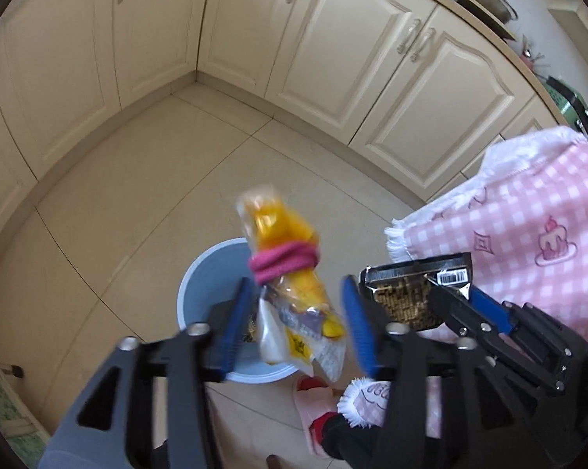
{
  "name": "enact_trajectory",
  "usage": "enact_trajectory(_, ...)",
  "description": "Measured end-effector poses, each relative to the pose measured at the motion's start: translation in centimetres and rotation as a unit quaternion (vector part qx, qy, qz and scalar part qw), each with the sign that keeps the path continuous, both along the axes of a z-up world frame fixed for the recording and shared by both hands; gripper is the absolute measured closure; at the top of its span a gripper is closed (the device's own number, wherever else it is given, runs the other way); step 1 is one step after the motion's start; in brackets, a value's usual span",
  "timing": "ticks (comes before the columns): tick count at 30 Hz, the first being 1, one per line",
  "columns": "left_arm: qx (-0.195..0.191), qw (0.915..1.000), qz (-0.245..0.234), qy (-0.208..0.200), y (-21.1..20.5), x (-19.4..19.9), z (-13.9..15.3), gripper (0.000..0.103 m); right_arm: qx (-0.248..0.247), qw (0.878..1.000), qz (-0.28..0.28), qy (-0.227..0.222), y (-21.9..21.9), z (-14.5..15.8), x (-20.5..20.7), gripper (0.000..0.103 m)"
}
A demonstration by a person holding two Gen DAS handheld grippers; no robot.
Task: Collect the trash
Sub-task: 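Carry both items over the blue bucket and open both tools to release them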
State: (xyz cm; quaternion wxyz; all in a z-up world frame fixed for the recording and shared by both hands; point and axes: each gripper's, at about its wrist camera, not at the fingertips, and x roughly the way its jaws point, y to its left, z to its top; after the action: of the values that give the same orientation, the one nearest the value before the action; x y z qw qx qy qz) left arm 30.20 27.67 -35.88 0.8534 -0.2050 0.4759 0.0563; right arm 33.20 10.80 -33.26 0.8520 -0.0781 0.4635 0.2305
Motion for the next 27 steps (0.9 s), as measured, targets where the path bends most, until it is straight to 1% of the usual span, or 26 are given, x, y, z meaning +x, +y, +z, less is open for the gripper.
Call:
enact_trajectory(1,-0.002,1.0,0.004,0.001,0.1,0.0,-0.4,0.045,-0.002,1.0,0.0,0.004,0.1,-0.4,0.2,0.085)
enact_trajectory(5,-0.019,0.9996,0.014,0.017,1.0,0.5,-2.3,0.045,-0.006,1.0,-0.002,0.017,0.4,-1.6,0.7,0.085)
enact_trajectory(9,-0.037,0.9986,0.029,0.025,2.4,-0.2,-3.3,0.045,-0.007,1.0,-0.001,0.026,1.0,-2.4,0.8,0.085)
enact_trajectory(17,-0.036,0.9974,0.05,0.038,3.3,-0.6,-4.0,0.044,-0.007,1.0,0.002,0.03,2.6,-3.0,1.5,0.085)
enact_trajectory(24,-0.025,0.9977,0.049,0.041,3.3,-0.9,-4.0,0.044,-0.004,1.0,0.006,0.022,3.9,-2.9,1.9,0.084)
enact_trajectory(27,-0.032,0.9976,0.045,0.042,3.2,-0.8,-3.9,0.044,-0.002,1.0,0.006,0.015,4.6,-2.6,2.2,0.082)
